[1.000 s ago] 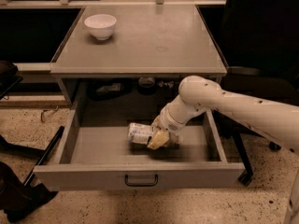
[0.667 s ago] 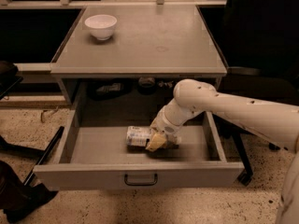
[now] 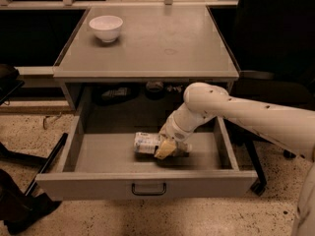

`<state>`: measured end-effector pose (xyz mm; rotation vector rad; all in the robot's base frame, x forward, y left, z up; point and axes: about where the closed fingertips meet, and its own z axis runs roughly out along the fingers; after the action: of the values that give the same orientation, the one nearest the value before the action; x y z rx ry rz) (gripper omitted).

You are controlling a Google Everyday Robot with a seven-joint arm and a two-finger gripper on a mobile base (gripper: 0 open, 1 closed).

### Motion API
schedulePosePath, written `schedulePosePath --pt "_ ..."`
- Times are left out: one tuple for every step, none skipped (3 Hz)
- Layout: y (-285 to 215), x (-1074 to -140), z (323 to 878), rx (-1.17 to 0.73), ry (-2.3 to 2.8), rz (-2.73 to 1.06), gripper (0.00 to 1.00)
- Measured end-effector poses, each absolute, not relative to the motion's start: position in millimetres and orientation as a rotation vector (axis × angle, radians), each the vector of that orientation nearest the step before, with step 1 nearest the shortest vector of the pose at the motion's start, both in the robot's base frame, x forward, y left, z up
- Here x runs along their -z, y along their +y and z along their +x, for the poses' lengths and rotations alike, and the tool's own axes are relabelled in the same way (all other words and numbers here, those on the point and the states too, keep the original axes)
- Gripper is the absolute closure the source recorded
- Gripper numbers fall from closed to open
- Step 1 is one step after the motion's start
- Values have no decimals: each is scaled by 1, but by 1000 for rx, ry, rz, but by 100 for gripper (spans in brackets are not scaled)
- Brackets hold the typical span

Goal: Place blue plastic bottle into top drawer

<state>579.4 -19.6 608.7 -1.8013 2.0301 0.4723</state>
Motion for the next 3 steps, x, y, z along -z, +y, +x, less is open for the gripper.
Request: schedulePosePath --pt "-20 -609 579 -472 2030 -1801 58" --pt "-20 -609 579 -472 2030 -1801 35" --pt "-20 -609 579 -472 2030 -1801 12"
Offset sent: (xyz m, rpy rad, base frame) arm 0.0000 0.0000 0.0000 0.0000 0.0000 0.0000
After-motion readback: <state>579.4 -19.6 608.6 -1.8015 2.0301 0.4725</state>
